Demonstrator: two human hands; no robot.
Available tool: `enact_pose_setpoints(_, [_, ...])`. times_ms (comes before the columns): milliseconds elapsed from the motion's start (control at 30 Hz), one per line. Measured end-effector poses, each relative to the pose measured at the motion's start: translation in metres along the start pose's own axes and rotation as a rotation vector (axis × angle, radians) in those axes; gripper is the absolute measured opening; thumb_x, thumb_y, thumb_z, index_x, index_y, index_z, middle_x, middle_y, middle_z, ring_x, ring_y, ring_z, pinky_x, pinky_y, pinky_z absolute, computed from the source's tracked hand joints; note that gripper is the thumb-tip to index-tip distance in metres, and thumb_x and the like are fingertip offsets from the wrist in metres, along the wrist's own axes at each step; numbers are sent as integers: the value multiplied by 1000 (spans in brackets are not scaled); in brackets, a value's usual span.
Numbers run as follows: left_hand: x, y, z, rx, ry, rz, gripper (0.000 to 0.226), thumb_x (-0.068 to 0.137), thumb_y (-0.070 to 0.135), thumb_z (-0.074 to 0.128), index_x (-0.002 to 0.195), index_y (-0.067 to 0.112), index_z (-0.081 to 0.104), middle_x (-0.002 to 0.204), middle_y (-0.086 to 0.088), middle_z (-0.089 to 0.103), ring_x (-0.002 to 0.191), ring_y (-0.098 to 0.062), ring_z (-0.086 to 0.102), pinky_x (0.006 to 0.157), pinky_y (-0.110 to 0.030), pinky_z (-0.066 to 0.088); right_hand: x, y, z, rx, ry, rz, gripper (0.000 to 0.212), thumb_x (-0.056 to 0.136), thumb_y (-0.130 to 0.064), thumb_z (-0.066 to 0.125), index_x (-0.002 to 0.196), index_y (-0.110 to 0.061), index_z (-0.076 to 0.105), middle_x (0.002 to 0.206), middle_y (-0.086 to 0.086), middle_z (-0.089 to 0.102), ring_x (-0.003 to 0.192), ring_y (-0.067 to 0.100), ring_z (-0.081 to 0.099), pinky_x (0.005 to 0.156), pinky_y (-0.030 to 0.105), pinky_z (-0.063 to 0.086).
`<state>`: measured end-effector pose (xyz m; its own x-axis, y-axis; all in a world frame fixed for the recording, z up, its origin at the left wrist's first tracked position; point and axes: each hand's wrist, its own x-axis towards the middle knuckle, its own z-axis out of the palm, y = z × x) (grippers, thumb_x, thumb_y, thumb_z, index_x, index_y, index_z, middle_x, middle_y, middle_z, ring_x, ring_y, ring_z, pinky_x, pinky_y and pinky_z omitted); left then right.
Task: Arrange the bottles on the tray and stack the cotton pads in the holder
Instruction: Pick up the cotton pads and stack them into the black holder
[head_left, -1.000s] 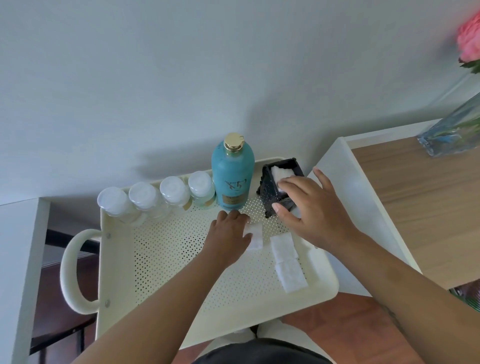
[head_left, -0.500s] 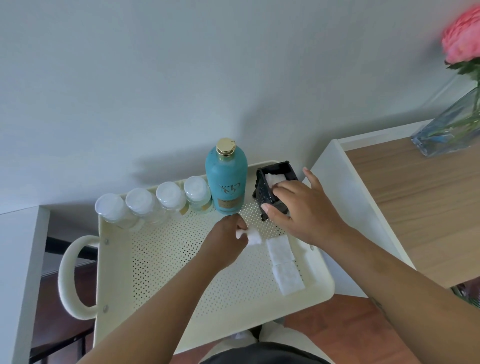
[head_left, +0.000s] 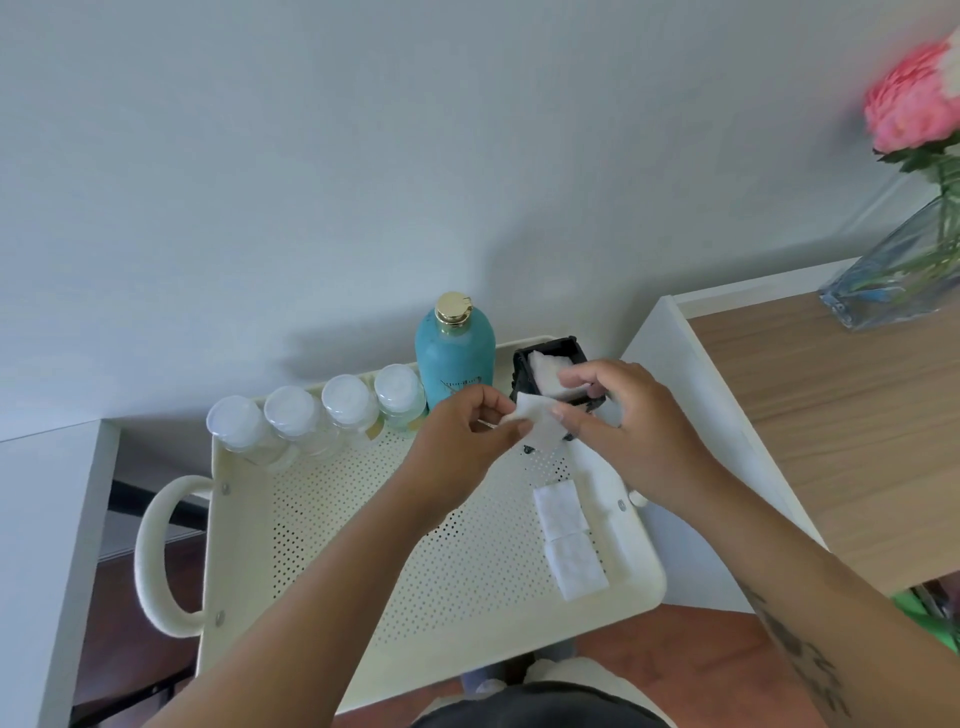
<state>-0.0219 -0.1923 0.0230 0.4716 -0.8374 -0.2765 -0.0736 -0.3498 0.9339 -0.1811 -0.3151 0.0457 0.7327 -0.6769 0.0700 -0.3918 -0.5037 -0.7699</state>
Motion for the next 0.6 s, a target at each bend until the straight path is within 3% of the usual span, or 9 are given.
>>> enact_pose_setpoints(100, [1, 5, 2, -15, -23, 29, 10, 83, 29, 74, 86, 27, 65, 70, 16, 63, 62, -6, 53, 62, -24, 45, 3, -2, -5, 117, -123, 91, 26, 84, -38, 70, 109, -30, 66, 98, -18, 67, 94, -3, 58, 78, 7, 43])
enact_pose_setpoints(233, [3, 8, 4, 32, -60, 62, 9, 84, 28, 74, 88, 26, 66, 66, 21, 63, 55, 4, 51, 58, -17, 42, 8, 0, -7, 124, -198, 108, 5, 87, -35, 69, 88, -30, 68, 84, -7, 68, 77, 8, 59, 69, 19, 45])
enact_pose_setpoints(400, [2, 4, 10, -30, -22, 12, 22, 82, 29, 76, 98, 32, 61, 83, 19, 69, 57, 6, 58, 52, -9, 43, 17, 8, -9, 178, -70, 157, 6, 88, -32, 68, 84, -27, 67, 76, -5, 65, 65, 0, 54, 59, 10, 41])
enact_pose_setpoints(500, [-7, -18, 22, 58, -34, -88, 23, 81, 38, 74, 100, 33, 61, 93, 12, 68, 60, 3, 55, 50, -11, 42, 25, 14, -11, 187, 13, 188, 4, 87, -35, 67, 85, -31, 68, 71, -16, 63, 63, -1, 53, 60, 14, 42])
enact_pose_setpoints(600, [-12, -42, 35, 168, -78, -134, 17, 84, 36, 71, 98, 29, 62, 91, 14, 66, 56, 5, 53, 48, -11, 43, 33, 17, -11, 210, 74, 219, 5, 86, -35, 69, 87, -30, 68, 77, -8, 66, 69, 8, 58, 68, 27, 46])
